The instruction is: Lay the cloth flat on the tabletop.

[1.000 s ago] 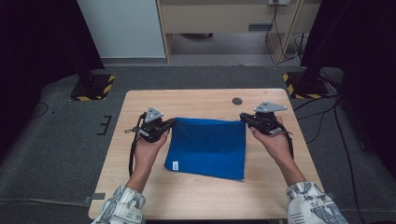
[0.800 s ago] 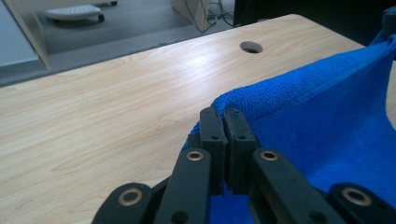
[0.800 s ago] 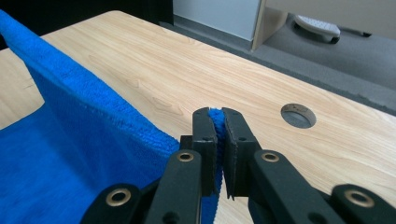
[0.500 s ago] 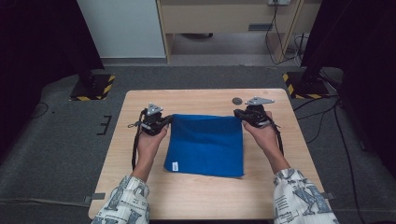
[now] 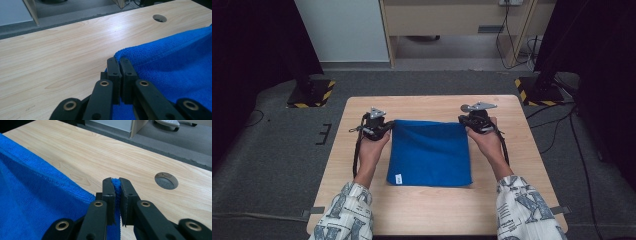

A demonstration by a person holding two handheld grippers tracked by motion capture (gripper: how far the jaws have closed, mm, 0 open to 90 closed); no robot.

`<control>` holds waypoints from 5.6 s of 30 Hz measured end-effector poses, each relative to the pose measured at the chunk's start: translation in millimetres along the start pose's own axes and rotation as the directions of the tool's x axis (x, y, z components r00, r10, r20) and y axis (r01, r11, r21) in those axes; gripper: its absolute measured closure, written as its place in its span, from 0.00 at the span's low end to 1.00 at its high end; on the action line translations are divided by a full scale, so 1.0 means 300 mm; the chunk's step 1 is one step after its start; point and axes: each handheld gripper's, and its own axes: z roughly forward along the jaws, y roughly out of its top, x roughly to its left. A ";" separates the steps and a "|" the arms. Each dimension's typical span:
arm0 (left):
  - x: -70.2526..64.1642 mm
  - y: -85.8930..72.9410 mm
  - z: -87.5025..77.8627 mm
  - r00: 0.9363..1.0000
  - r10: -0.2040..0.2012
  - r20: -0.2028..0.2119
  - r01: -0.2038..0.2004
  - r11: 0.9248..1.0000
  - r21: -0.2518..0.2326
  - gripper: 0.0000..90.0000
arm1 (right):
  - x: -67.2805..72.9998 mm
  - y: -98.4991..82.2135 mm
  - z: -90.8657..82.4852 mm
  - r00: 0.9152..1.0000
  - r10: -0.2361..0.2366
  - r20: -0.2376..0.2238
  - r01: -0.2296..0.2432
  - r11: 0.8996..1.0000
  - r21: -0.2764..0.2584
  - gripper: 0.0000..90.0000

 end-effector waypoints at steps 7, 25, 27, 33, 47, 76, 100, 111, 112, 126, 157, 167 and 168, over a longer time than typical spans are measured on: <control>0.023 -0.004 0.023 1.000 -0.012 -0.013 0.013 0.999 0.034 0.98 | 0.007 0.007 0.050 1.000 -0.008 0.004 0.008 1.000 0.028 0.93; 0.070 -0.023 0.088 0.994 -0.104 -0.016 0.104 0.995 -0.004 0.40 | -0.006 -0.003 0.116 0.990 0.052 0.134 -0.058 0.998 0.038 0.32; 0.071 -0.020 0.079 0.995 -0.103 -0.015 0.103 0.995 -0.005 0.38 | -0.015 0.004 0.098 0.989 0.073 0.132 -0.074 0.997 0.007 0.30; 0.053 -0.026 0.042 0.997 -0.081 0.004 0.081 0.997 -0.017 0.31 | -0.012 -0.006 0.057 0.990 0.061 0.130 -0.063 0.998 0.013 0.26; 0.015 -0.135 -0.019 0.995 -0.078 0.057 0.080 0.996 -0.028 0.15 | 0.041 -0.076 0.010 0.993 0.097 0.068 -0.098 0.995 0.015 0.20; 0.098 -0.228 -0.088 0.996 -0.068 0.057 0.070 0.997 -0.032 0.08 | 0.417 -0.113 0.031 0.976 -0.090 -0.196 0.107 0.991 0.075 0.19; 0.168 -0.270 -0.135 0.998 -0.049 -0.034 0.048 0.998 -0.035 0.09 | 0.704 -0.130 0.057 0.907 -0.199 -0.372 0.244 0.967 0.077 0.43; 0.163 -0.273 -0.119 0.999 -0.038 -0.025 0.038 0.999 -0.012 0.09 | 0.785 -0.146 0.076 0.861 -0.215 -0.461 0.273 0.960 0.062 0.75; 0.163 -0.273 -0.120 0.999 -0.038 -0.026 0.038 0.999 -0.014 0.09 | 0.800 -0.153 0.081 0.853 -0.221 -0.472 0.283 0.957 0.063 0.75; 0.160 -0.278 -0.115 0.997 -0.071 0.005 0.072 0.997 -0.006 0.09 | 0.926 -0.196 0.121 0.857 -0.277 -0.435 0.339 0.938 0.070 0.57; 0.110 -0.125 -0.027 0.997 0.014 0.079 -0.013 1.000 -0.009 0.15 | 0.937 -0.224 0.067 0.834 -0.214 -0.508 0.287 0.955 0.070 0.99; 0.080 -0.074 -0.003 0.994 0.057 0.094 -0.060 0.998 0.023 0.15 | 0.960 -0.217 0.032 0.834 -0.206 -0.512 0.272 0.961 0.055 0.99; 0.082 -0.075 0.001 0.994 0.060 0.092 -0.063 0.998 0.027 0.15 | 0.965 -0.217 0.028 0.835 -0.205 -0.510 0.270 0.961 0.055 0.99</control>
